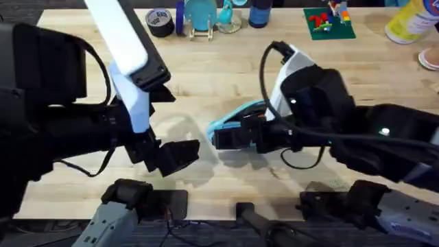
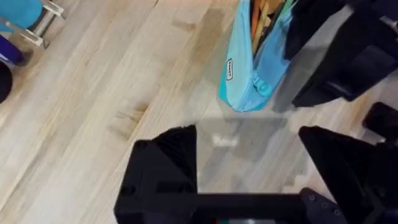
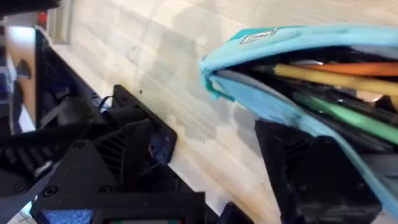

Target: Unzip the bag, pick up the pens from the table one at a time and place them inside, then zip the bag closed.

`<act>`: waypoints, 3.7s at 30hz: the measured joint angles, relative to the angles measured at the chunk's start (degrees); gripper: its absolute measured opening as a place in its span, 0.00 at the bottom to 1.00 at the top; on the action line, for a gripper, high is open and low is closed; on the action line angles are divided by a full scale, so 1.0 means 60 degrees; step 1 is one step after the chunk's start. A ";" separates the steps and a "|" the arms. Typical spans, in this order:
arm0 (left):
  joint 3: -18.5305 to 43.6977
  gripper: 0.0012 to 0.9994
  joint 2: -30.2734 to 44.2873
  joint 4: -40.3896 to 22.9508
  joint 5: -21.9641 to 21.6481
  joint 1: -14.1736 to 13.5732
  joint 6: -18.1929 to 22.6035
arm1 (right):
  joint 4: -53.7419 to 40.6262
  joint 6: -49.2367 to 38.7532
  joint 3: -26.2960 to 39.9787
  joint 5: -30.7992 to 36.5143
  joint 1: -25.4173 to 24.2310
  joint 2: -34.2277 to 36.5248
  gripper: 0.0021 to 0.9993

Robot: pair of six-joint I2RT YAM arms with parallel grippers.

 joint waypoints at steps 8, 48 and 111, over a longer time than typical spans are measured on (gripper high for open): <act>0.0000 0.99 0.0000 0.0000 0.0000 0.0000 0.0000 | 0.0099 0.0077 0.0000 0.0296 0.0016 0.0789 0.99; 0.0000 0.99 0.0000 0.0000 -0.0001 0.0000 0.0004 | 0.2299 0.1552 -0.0004 0.1335 0.0929 0.1779 0.81; 0.0000 0.99 0.0000 0.0000 -0.0003 0.0000 0.0004 | 0.2229 0.1468 -0.0113 0.1847 0.0841 0.0240 0.03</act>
